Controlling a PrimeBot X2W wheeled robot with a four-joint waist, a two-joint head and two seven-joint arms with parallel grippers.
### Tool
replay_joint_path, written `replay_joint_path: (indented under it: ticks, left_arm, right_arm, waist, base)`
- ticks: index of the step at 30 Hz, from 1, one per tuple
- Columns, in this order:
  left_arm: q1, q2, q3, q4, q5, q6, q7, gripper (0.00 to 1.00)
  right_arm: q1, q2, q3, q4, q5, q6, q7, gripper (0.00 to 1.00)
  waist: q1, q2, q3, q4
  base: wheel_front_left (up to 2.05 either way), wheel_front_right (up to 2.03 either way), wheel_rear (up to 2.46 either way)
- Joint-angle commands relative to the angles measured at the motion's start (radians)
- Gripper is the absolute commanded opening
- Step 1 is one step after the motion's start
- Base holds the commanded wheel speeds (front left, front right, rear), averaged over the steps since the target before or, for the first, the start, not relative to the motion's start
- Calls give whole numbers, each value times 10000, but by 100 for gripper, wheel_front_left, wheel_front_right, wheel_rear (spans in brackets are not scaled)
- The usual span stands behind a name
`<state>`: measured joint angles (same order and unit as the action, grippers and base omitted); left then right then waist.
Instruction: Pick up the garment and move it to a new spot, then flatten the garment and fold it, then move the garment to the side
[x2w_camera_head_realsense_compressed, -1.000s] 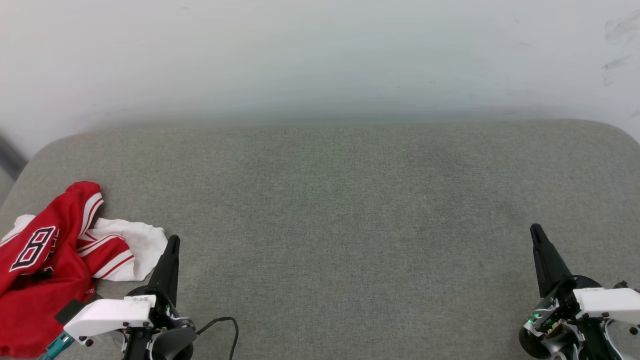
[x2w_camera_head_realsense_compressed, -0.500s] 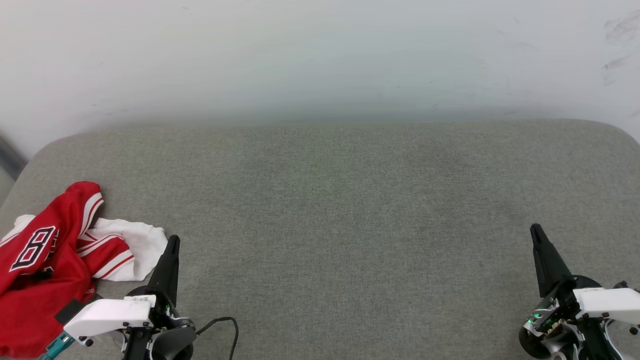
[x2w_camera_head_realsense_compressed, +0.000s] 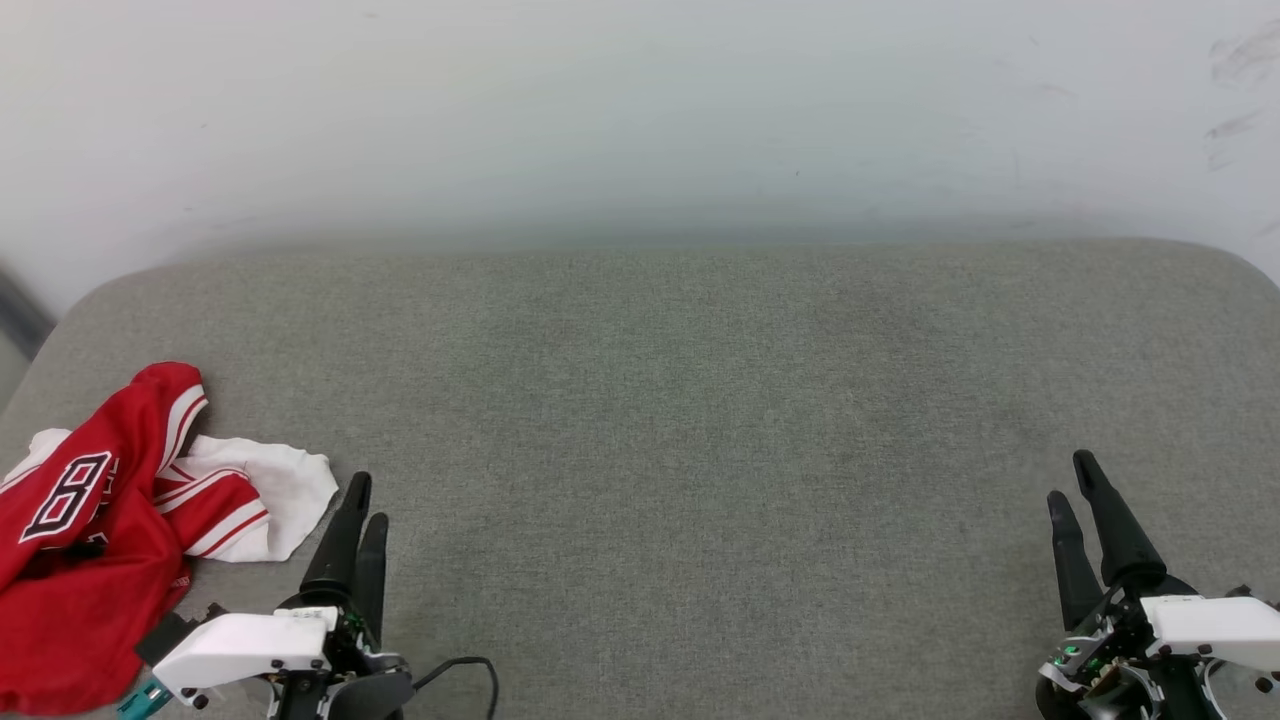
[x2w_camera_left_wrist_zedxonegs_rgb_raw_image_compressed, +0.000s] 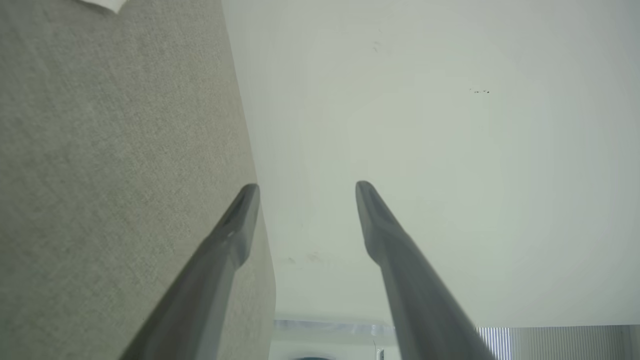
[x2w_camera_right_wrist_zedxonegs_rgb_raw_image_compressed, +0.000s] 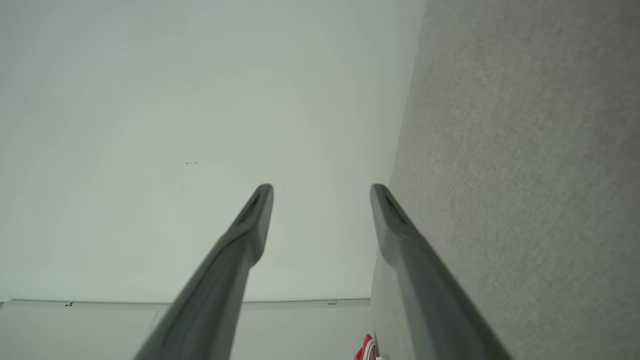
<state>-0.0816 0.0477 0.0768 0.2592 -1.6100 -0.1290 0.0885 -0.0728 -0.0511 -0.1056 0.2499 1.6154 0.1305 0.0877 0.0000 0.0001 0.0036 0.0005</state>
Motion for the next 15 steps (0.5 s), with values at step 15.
replay_joint_path:
  ticks: [15]
  left_arm:
    - [-346, 22, -778, -801, 1106, -18, -769, 100]
  right_arm:
    - [73, -4, 352, -913, -429, 2, -763, 100]
  waist:
    - [0, -1, 1, 37]
  base:
    - [0, 0, 0]
